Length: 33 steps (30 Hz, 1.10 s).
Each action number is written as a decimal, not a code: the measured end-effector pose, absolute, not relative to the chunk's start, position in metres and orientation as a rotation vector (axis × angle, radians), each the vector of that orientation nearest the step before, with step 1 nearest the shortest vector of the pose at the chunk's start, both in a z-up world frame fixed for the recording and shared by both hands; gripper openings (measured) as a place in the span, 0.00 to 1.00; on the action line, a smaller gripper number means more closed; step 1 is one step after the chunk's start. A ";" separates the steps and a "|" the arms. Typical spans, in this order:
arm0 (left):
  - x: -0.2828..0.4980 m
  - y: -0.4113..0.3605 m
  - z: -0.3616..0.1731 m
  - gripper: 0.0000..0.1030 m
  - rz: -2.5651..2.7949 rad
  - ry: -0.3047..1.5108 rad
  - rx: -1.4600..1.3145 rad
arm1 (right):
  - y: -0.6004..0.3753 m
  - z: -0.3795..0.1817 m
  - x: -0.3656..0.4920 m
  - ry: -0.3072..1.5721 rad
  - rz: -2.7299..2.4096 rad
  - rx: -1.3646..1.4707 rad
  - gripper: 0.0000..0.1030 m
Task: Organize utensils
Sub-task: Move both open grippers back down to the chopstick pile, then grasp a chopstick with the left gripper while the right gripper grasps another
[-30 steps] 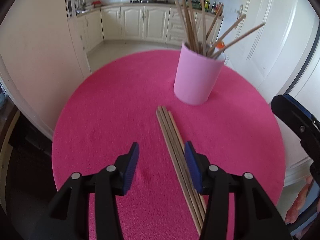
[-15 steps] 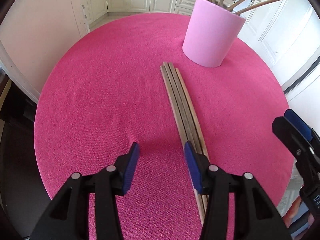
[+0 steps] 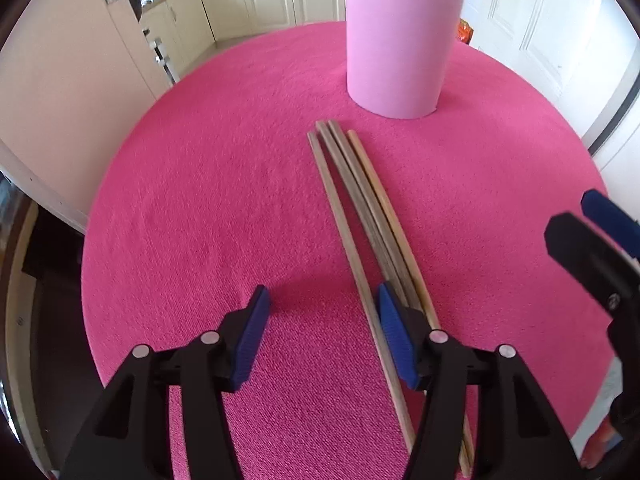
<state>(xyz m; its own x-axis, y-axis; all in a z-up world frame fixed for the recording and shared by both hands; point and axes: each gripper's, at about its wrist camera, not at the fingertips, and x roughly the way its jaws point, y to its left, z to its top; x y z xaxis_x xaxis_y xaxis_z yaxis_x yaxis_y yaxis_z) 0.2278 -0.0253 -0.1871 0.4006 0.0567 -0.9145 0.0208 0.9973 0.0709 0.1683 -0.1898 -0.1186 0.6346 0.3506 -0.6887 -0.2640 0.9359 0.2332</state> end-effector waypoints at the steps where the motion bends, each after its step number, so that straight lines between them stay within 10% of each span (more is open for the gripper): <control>1: 0.228 -0.024 -0.187 0.54 0.019 1.162 0.059 | -0.191 -0.118 0.169 0.811 0.351 0.113 0.69; 8: 0.227 -0.020 -0.185 0.46 -0.021 1.160 0.049 | -0.193 -0.117 0.170 0.819 0.350 0.107 0.69; 16: 0.222 0.005 -0.182 0.09 -0.017 1.173 -0.038 | -0.184 -0.118 0.171 0.849 0.367 0.066 0.70; 33: 0.205 0.046 -0.177 0.06 -0.050 1.165 -0.192 | -0.152 -0.132 0.184 0.992 0.408 -0.042 0.69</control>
<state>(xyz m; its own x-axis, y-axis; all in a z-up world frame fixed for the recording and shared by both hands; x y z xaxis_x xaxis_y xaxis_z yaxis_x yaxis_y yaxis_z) 0.2049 0.0457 -0.1768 0.3955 -0.1383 -0.9080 -0.0603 0.9826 -0.1760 0.1845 -0.1518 -0.1318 0.4782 0.3152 -0.8197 -0.3526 0.9237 0.1495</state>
